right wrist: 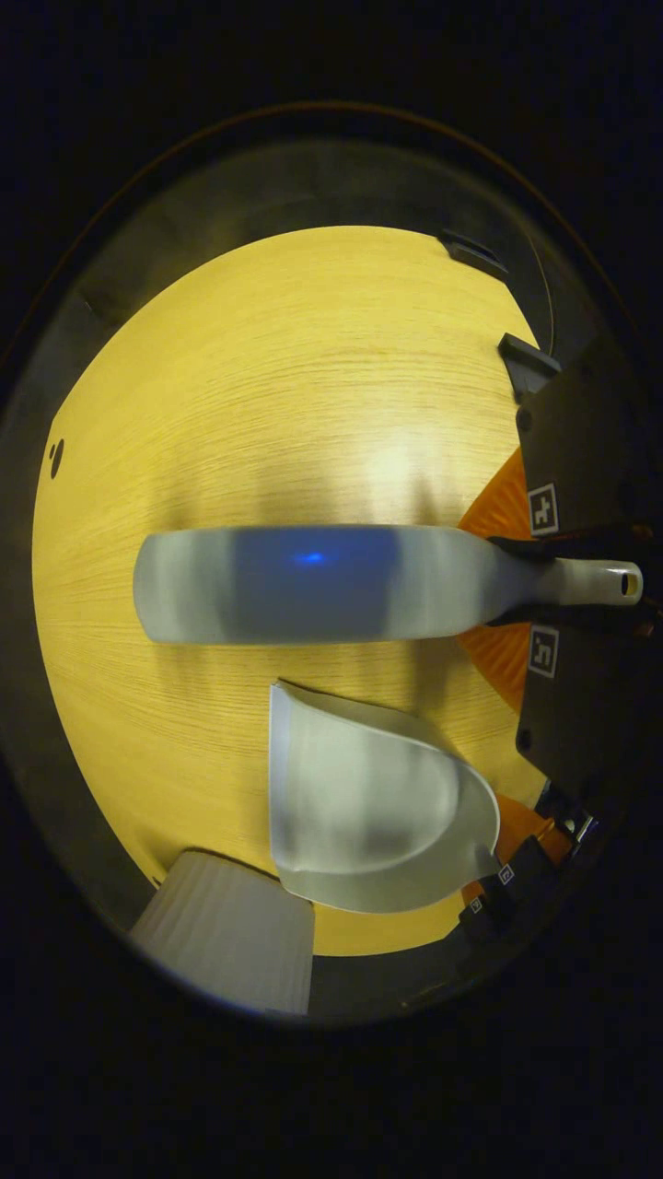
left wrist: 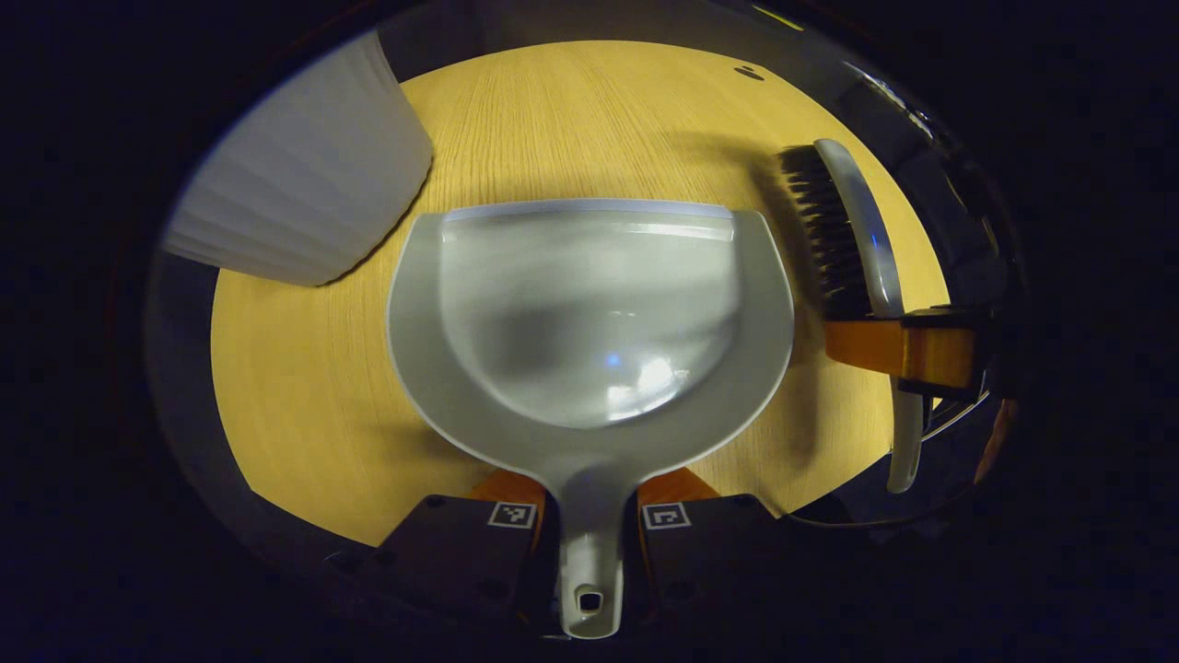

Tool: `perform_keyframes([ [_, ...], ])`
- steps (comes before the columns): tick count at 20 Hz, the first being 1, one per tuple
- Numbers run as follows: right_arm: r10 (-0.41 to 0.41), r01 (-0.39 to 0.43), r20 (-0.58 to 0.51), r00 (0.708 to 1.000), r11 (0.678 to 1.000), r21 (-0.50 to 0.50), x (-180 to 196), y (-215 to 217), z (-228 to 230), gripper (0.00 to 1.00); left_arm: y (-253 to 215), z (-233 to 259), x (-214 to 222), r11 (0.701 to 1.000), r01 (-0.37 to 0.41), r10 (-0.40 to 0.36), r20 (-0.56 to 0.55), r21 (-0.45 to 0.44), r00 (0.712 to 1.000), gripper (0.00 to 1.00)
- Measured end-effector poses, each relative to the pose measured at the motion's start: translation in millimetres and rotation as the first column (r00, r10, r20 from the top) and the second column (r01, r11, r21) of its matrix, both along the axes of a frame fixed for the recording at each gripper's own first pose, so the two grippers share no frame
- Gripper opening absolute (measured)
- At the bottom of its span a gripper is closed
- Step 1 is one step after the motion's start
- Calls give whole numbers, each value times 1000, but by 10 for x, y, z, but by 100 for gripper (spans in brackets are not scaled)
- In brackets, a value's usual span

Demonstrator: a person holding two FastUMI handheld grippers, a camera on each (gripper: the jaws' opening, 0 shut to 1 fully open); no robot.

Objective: Pick up the small broom and dustpan from the desktop, sweep the trash into the dustpan with the broom, and then empty the trash into the garbage bin.

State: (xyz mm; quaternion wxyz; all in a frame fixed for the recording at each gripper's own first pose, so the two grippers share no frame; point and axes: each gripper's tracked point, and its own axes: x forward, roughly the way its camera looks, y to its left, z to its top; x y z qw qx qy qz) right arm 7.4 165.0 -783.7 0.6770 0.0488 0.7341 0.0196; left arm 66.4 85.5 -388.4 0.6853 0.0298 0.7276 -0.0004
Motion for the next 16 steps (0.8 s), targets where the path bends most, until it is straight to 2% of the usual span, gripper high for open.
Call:
perform_keyframes([
  [1,23,-23,-24,999,1000,-9,-52,-3,-35,21,-8,11,9,1000,3,-3,-6,5,1000,26],
  [2,21,-21,-2,1000,1000,-12,6,1,-62,21,-4,-24,-21,1000,-3,3,-13,8,1000,26],
  [6,-16,16,-61,998,1000,-12,-82,5,-10,21,-5,-18,-18,999,-36,37,-19,9,999,26],
  [10,-5,4,-83,997,1000,-16,-82,-1,-28,21,-7,-33,-44,998,-57,57,-22,3,998,25],
  [11,-6,5,-85,996,1000,-15,-82,-6,-19,16,-2,-35,-46,998,-58,58,-24,5,998,26],
  [13,-5,4,-92,996,1000,-17,-90,-10,-14,24,-4,-27,-27,998,-58,58,-27,9,998,26],
  [16,0,-2,-94,996,1000,-24,-94,-15,-22,25,-31,-29,-48,998,-59,60,-71,14,996,29],
])
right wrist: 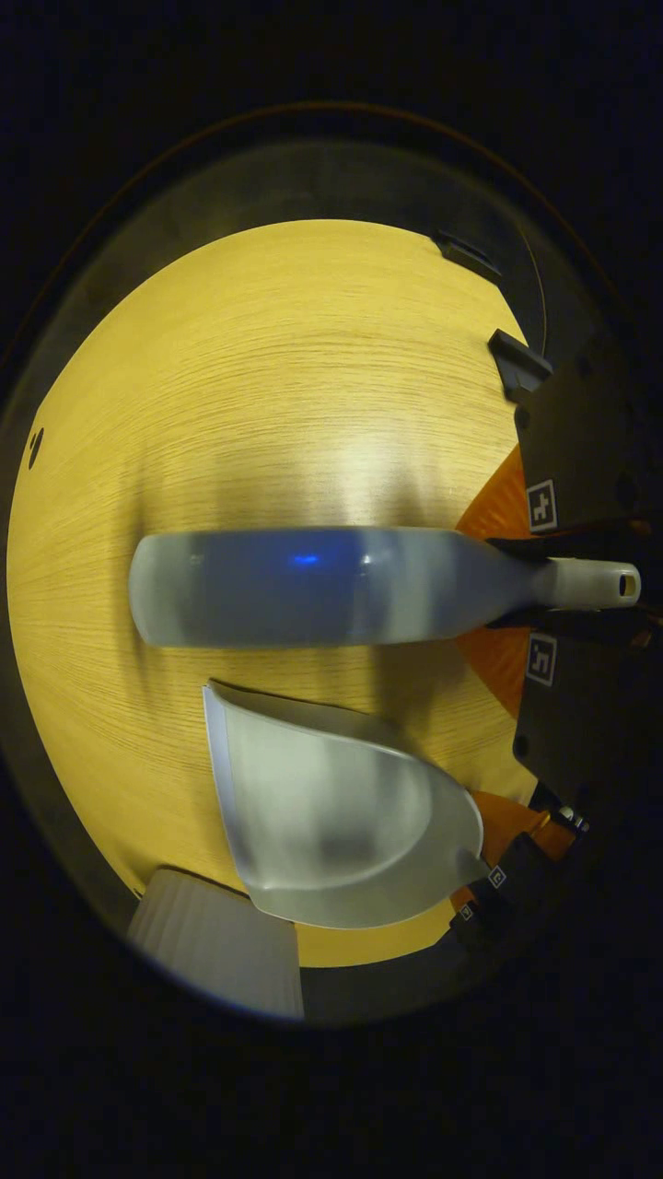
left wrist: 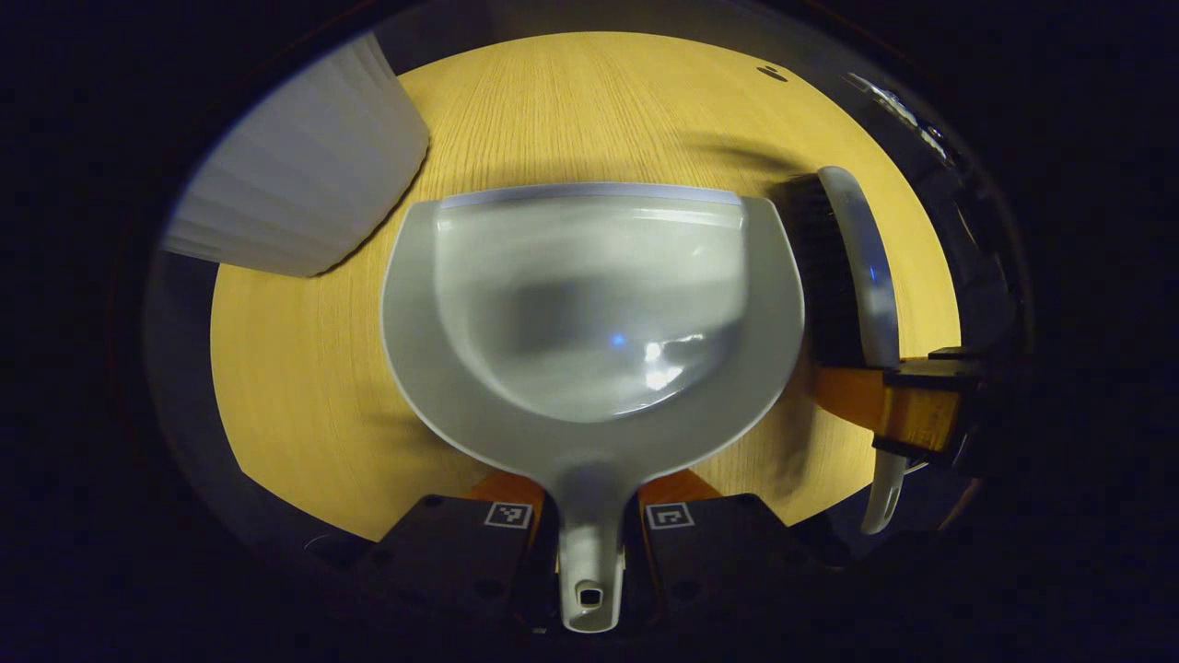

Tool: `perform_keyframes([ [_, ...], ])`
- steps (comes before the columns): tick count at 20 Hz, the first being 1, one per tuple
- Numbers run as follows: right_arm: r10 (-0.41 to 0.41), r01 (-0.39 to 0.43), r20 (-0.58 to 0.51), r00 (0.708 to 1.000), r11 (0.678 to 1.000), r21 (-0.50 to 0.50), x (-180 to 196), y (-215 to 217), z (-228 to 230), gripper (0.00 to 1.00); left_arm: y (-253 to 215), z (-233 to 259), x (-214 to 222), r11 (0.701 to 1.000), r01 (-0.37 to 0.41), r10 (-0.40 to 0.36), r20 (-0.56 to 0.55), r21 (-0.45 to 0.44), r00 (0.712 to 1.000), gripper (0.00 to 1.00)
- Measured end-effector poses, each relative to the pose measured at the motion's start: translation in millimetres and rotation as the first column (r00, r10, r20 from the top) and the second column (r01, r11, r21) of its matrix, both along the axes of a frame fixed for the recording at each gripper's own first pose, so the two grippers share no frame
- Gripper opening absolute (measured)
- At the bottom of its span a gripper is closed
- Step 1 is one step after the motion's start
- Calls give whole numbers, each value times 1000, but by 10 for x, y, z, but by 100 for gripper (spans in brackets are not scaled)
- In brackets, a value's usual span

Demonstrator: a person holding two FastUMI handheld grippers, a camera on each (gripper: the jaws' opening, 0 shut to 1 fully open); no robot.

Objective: Pick up the small broom and dustpan from the desktop, sweep the trash into the dustpan with the broom, and then empty the trash into the garbage bin.

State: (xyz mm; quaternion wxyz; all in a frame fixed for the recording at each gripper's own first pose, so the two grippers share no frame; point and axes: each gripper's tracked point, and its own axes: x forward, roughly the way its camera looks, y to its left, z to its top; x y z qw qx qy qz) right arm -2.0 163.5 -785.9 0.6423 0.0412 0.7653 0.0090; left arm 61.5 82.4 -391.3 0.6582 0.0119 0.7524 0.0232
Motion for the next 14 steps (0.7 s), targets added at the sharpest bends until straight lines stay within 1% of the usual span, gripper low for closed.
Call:
perform_keyframes([
  [1,9,-9,-9,1000,1000,-4,-14,-11,20,30,-3,11,-25,1000,8,-8,-38,-4,999,29],
  [2,16,-16,-15,1000,1000,-6,-34,-47,32,30,-23,23,-22,1000,14,-15,-52,-6,999,30],
  [3,22,-22,-12,1000,1000,-16,-36,-70,66,33,-52,8,7,1000,10,-10,-31,-12,999,41],
  [4,22,-22,-3,1000,1000,-20,-27,-96,85,39,-73,28,-31,1000,-3,3,-17,-13,1000,70],
  [5,19,-19,4,1000,1000,-17,-67,-98,87,59,-83,38,-68,1000,-18,18,-12,-9,1000,76],
  [7,4,-4,20,1000,1000,0,-50,-69,174,100,-147,81,-86,999,-33,33,13,-38,999,76],
  [9,-2,2,40,999,1000,10,-58,-82,261,100,-128,177,-90,999,-24,25,43,-28,999,76],
  [11,-9,7,62,998,1000,24,-82,-85,368,100,-97,318,-102,1000,1,1,80,-19,997,76],
  [12,-11,8,79,997,1000,28,-85,-111,452,94,-74,393,-121,1000,17,-15,98,-13,995,76],
  [13,-10,5,114,993,999,37,-82,-125,572,100,-67,485,-153,999,44,-43,125,-7,991,76],
  [14,-5,-1,150,989,999,40,-82,-151,705,100,-49,588,-176,996,92,-92,164,5,982,76],
])
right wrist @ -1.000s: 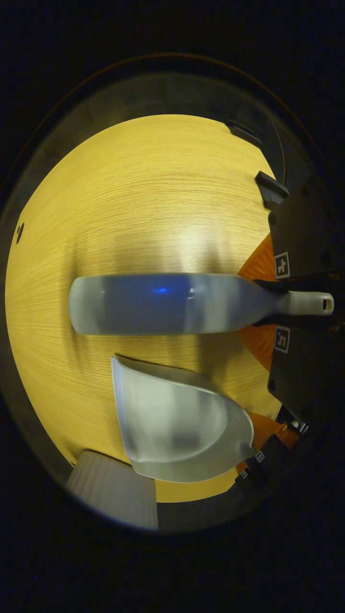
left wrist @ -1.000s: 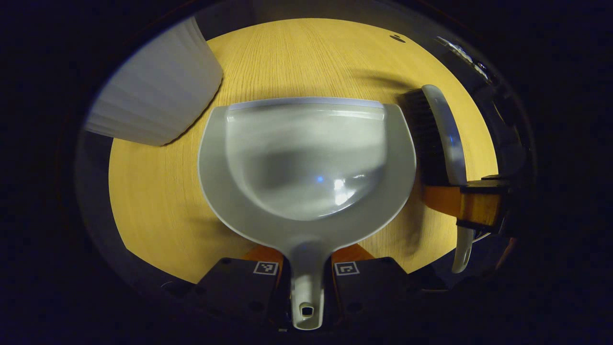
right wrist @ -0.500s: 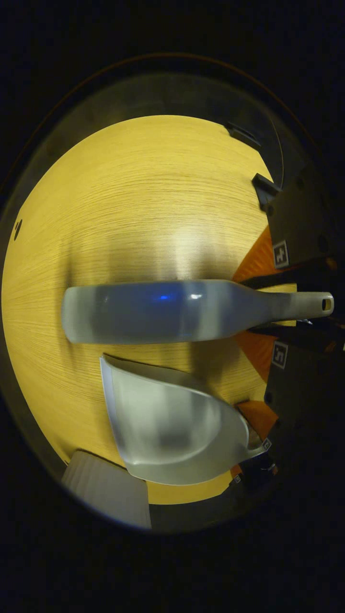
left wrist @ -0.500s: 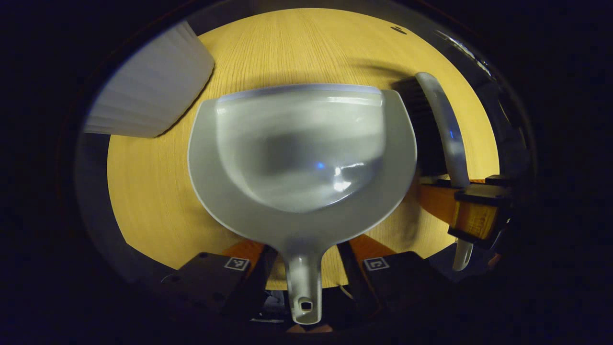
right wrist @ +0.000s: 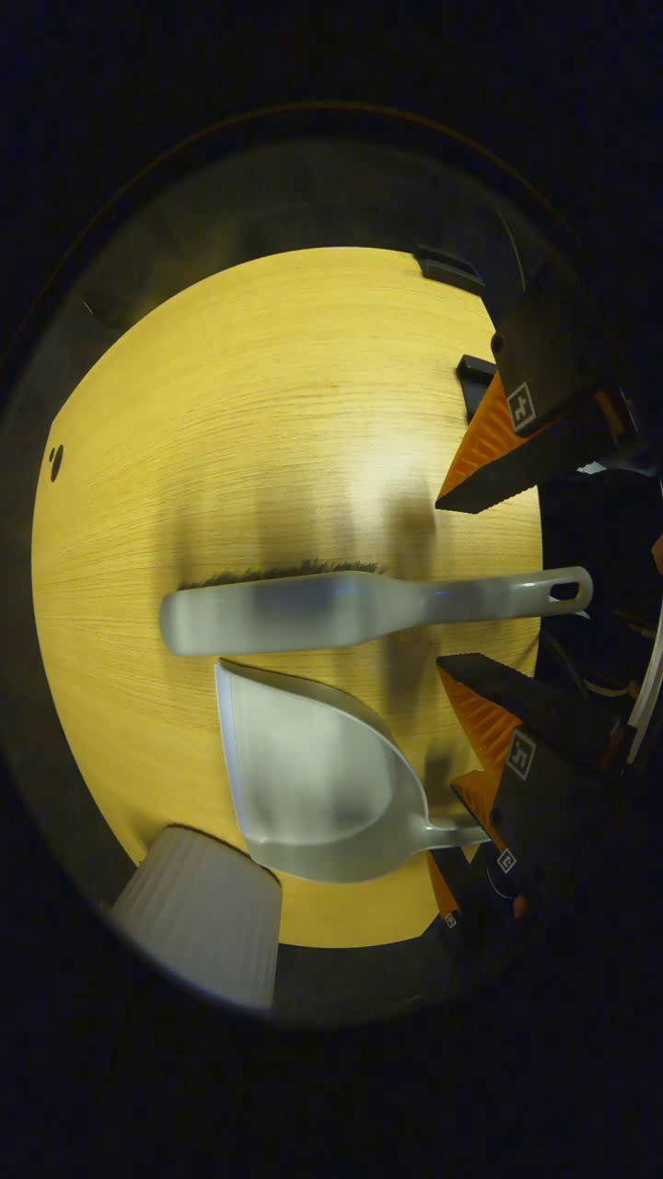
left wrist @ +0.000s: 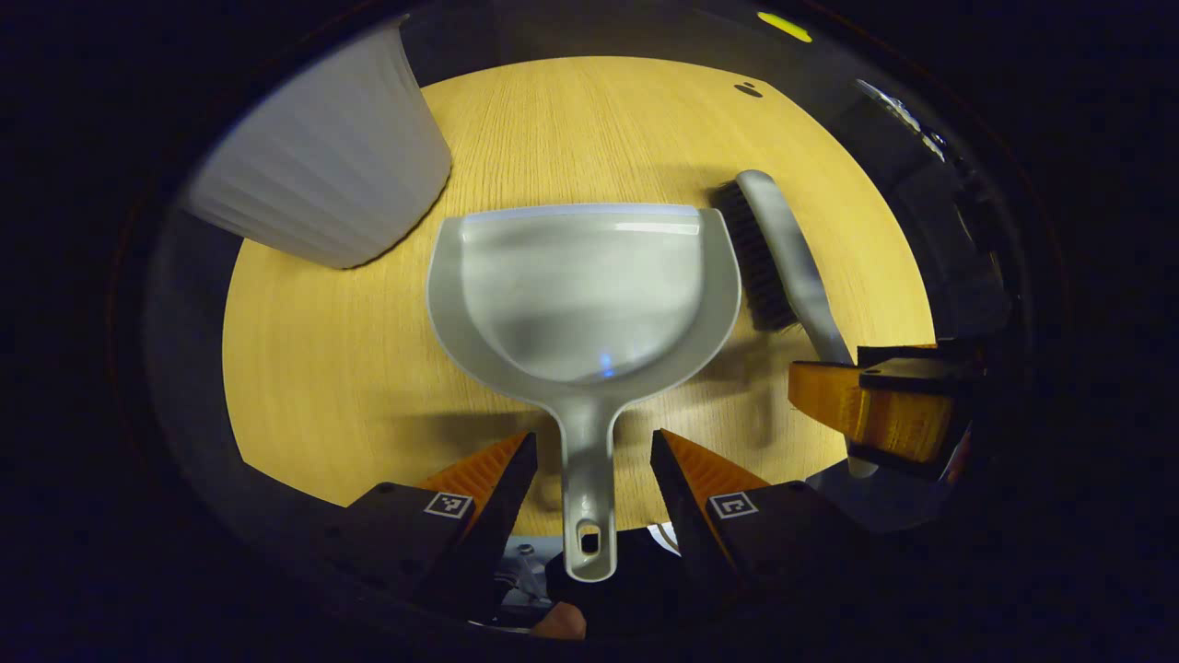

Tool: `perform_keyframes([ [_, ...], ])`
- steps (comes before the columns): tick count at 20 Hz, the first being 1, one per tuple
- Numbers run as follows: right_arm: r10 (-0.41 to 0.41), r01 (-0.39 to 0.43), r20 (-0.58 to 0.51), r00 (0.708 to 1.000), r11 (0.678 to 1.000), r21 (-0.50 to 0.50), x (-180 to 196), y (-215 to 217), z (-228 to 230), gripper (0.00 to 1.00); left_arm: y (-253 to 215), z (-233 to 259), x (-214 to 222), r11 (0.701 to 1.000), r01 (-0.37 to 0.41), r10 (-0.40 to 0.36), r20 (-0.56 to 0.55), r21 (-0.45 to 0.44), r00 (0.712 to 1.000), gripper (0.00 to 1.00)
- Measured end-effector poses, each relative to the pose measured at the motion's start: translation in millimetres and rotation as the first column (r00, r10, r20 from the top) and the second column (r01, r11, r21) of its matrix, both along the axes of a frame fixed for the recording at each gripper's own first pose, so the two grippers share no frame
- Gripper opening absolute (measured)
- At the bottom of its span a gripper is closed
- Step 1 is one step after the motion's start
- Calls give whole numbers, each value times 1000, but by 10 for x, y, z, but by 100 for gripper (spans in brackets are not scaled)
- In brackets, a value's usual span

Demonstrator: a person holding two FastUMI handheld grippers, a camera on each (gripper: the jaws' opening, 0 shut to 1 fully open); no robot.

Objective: Pick up the small broom and dustpan from the desktop, sweep the trash into the dustpan with the broom, and then empty the trash into the garbage bin.

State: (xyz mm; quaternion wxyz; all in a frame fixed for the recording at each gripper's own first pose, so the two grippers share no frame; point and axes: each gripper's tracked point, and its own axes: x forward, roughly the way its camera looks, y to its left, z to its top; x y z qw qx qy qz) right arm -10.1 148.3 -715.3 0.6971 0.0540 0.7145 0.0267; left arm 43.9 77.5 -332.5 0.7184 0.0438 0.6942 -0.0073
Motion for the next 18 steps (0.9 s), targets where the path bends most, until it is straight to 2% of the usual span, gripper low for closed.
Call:
perform_keyframes([
  [2,2,-6,82,997,999,47,-39,28,368,100,81,276,13,993,96,-104,133,64,986,76],
  [3,8,-15,134,991,998,56,-42,-9,580,100,101,434,37,987,130,-148,207,98,967,76],
  [5,-8,-13,274,962,997,75,1,-36,1028,100,41,844,99,980,165,-194,354,112,915,76],
  [7,-20,-19,431,902,996,88,79,-43,1532,100,-110,1296,127,982,182,-183,499,51,847,76],
  [8,-14,-27,513,859,997,72,134,-71,1798,94,-128,1450,82,983,184,-159,573,15,804,76],
  [9,1,-41,590,808,998,55,176,-84,2039,100,-107,1613,28,984,177,-129,634,-13,763,76],
  [11,-12,-36,734,679,998,49,256,-23,2552,100,-6,1778,-56,987,157,-73,750,-42,657,76],
  [12,-32,-31,795,606,997,64,275,27,2823,99,0,1809,-96,986,157,-49,808,-54,587,76],
  [14,-68,-24,896,439,996,87,353,107,3299,99,48,1771,-179,990,128,-8,890,-57,457,75],
  [15,-71,-14,933,353,997,81,371,105,3494,99,27,1678,-216,993,103,6,911,-54,412,75],
  [17,-47,13,975,219,999,45,404,34,3895,98,-13,1649,-273,996,72,22,941,-49,338,73],
  [18,-30,23,986,164,999,27,407,12,4096,98,-19,1705,-261,997,60,20,958,-39,286,75],
])
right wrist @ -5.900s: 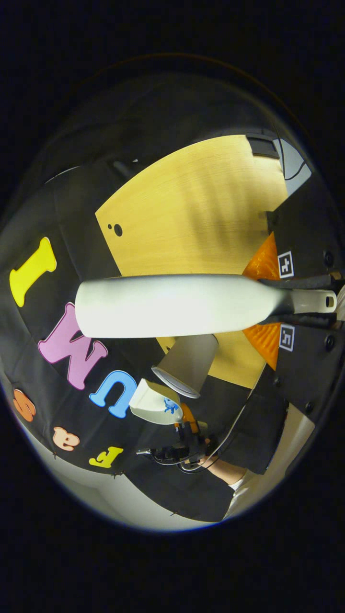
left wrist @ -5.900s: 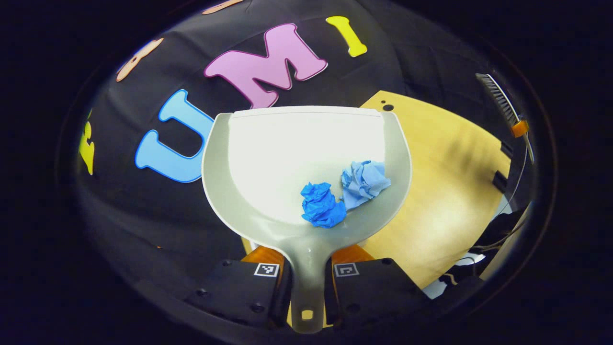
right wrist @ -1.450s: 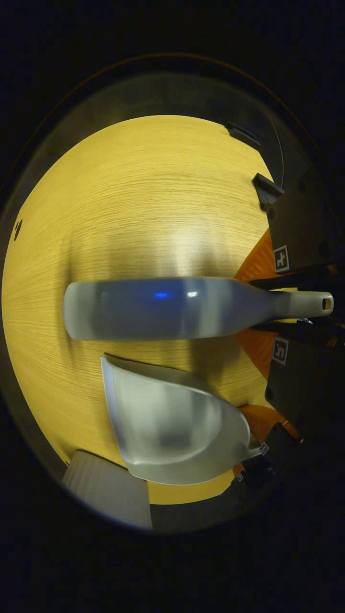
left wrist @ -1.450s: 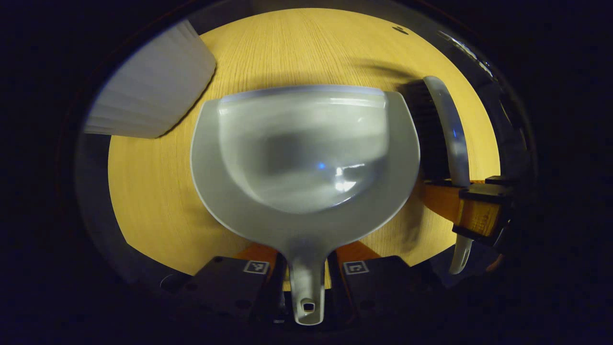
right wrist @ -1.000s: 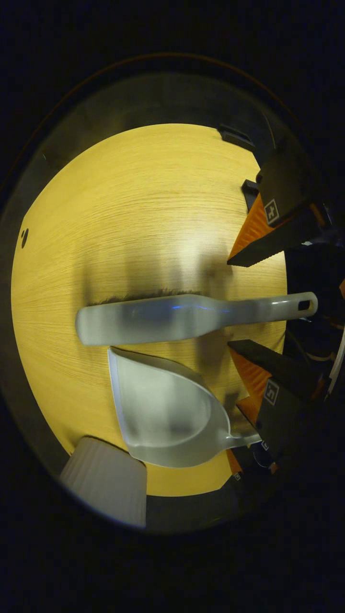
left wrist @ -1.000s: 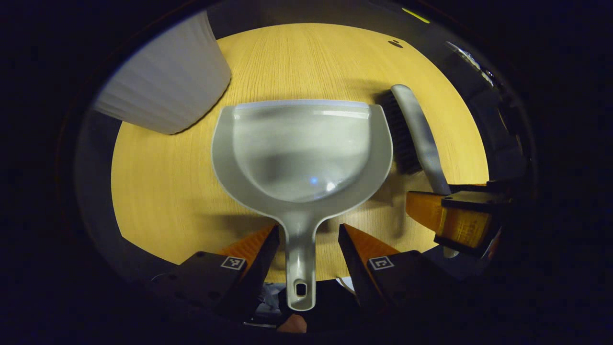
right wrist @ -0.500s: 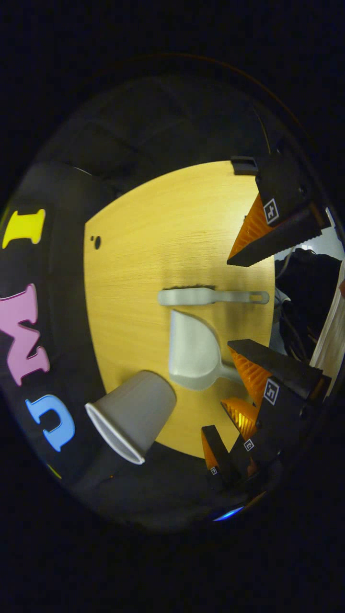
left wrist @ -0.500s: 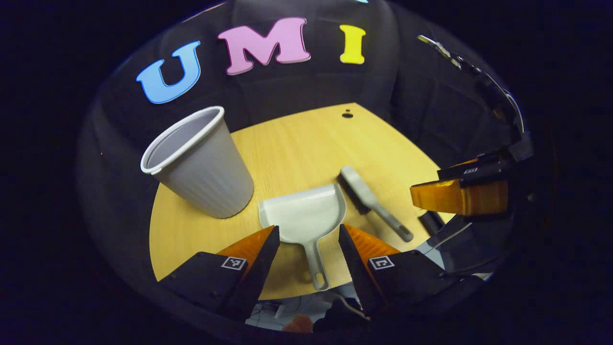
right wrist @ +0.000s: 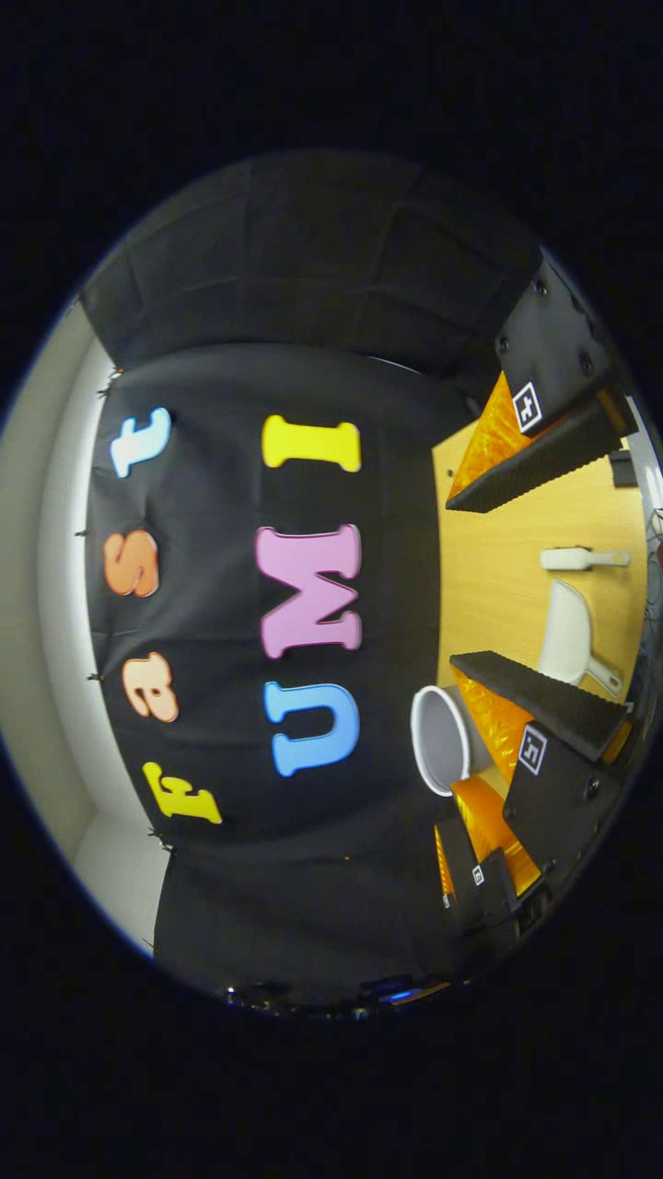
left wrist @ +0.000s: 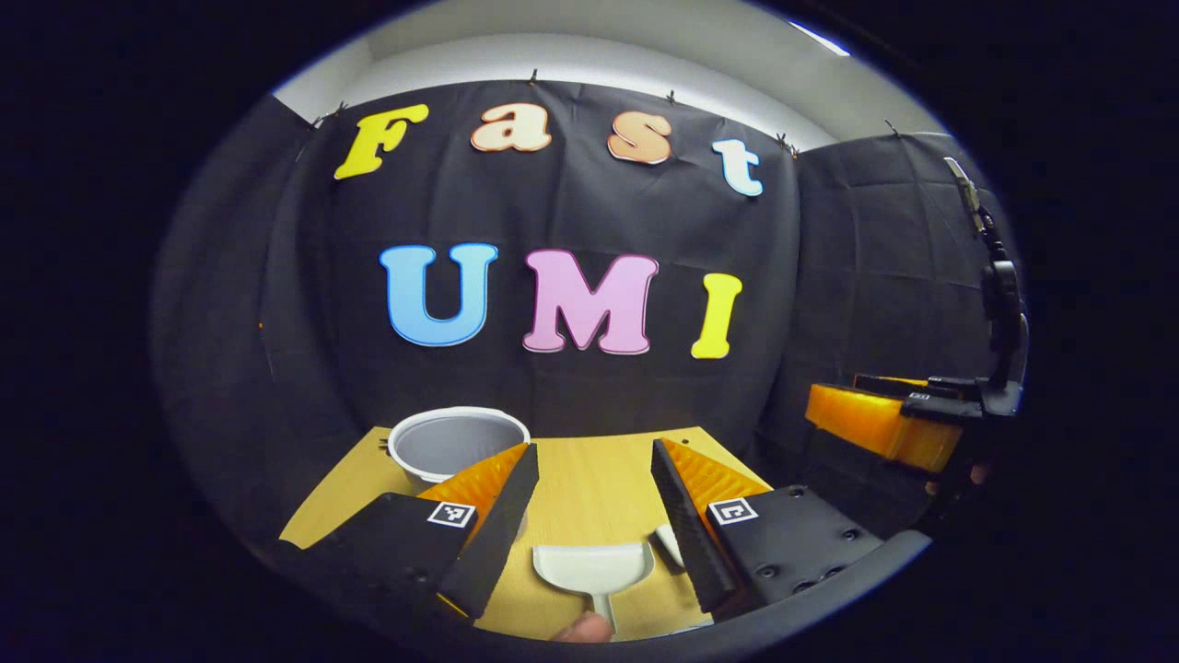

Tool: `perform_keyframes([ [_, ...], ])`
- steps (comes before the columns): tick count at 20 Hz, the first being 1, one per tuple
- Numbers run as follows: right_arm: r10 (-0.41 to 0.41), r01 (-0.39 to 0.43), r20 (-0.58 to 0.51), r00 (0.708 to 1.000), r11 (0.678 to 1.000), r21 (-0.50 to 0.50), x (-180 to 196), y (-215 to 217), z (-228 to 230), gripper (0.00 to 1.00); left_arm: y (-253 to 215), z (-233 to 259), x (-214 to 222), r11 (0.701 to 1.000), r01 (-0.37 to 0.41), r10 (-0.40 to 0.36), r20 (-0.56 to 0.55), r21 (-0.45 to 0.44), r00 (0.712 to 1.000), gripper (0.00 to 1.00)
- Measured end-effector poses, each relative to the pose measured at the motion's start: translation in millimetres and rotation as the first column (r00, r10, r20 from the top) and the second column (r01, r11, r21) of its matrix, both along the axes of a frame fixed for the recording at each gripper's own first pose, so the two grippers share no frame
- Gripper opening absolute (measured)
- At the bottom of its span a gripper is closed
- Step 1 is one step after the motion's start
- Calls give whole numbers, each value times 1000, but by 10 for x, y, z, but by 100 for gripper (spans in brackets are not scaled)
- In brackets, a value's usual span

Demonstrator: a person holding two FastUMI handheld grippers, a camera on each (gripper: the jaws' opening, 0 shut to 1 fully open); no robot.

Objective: Pick up the small broom and dustpan from the desktop, sweep the trash into the dustpan with the broom, and then empty the trash into the garbage bin.

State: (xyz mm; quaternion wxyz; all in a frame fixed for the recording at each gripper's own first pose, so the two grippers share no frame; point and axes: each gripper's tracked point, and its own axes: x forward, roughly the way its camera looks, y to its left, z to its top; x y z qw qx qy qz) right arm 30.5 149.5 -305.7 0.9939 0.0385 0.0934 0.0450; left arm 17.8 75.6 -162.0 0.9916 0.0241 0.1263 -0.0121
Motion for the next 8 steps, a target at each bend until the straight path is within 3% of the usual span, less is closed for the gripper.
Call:
perform_keyframes([
  [3,1,6,147,989,999,-48,3,36,552,98,-55,54,-131,999,-34,35,147,-4,989,73],
  [5,-8,24,247,969,998,-61,-39,53,848,98,-86,-25,-171,1000,-28,26,172,8,985,73],
  [8,16,-20,247,969,1000,12,-33,196,1001,93,-92,-40,-169,1000,-23,23,172,3,985,73],
])
